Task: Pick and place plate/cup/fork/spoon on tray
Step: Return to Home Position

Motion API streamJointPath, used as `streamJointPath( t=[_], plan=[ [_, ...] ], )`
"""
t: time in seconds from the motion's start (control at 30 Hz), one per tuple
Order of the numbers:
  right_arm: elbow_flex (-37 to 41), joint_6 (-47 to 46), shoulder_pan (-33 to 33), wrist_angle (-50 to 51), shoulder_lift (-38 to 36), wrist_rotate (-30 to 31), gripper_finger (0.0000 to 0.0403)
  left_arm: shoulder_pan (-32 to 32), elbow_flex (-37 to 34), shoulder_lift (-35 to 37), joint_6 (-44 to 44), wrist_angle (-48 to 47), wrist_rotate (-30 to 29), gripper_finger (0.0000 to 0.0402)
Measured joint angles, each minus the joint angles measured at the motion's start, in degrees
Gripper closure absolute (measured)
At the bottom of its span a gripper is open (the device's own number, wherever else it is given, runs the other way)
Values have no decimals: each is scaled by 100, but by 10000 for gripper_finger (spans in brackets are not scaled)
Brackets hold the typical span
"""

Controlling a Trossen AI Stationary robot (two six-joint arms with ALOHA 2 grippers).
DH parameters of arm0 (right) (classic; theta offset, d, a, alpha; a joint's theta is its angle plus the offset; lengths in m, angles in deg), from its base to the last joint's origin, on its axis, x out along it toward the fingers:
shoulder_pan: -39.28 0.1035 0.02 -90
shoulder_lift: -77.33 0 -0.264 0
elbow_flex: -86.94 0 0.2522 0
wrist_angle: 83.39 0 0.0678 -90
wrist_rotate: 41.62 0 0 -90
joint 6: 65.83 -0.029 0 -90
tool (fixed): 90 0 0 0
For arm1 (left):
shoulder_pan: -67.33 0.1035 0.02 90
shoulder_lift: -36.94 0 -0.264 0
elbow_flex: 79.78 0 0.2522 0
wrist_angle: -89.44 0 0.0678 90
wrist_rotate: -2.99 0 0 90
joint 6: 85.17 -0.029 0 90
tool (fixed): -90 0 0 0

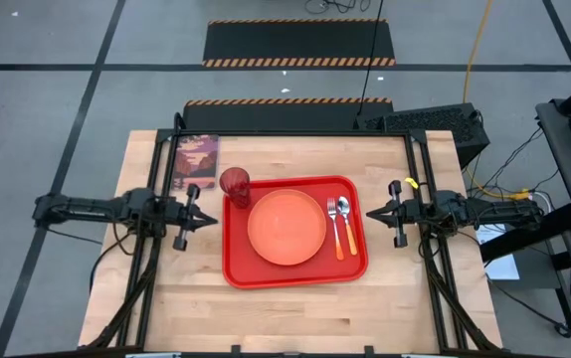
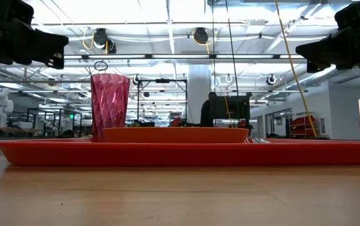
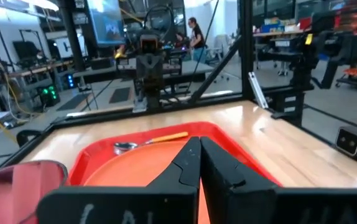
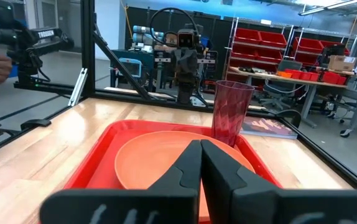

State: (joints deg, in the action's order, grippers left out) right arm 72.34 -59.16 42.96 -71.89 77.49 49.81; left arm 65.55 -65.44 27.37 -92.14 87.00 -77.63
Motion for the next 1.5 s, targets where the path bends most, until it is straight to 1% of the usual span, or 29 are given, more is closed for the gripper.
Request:
streamJointPath(
  t=[0.17, 0.33, 0.47, 0.6, 0.73, 0.87, 1.0, 1.5],
  plan=[
    [0, 0, 2, 0, 0, 0, 403, 0, 0, 449, 5, -461, 4, 399],
    [0, 0, 0, 0, 0, 0, 403, 0, 0, 641, 64, -758, -2, 393],
    [0, 0, 1, 0, 0, 0, 403, 0, 0, 640, 66, -961, -244, 398],
    [0, 0, 1, 0, 0, 0, 403, 0, 0, 627, 200, -1003, -496, 394],
    [0, 0, 0, 0, 0, 0, 403, 0, 0, 622, 198, -1039, -700, 398],
    [0, 0, 1, 0, 0, 0, 403, 0, 0, 622, 328, -1035, -731, 381],
    [0, 0, 0, 0, 0, 0, 403, 0, 0, 622, 256, -1031, -733, 367],
    [0, 0, 1, 0, 0, 0, 403, 0, 0, 622, 266, -1026, -738, 366]
  ],
)
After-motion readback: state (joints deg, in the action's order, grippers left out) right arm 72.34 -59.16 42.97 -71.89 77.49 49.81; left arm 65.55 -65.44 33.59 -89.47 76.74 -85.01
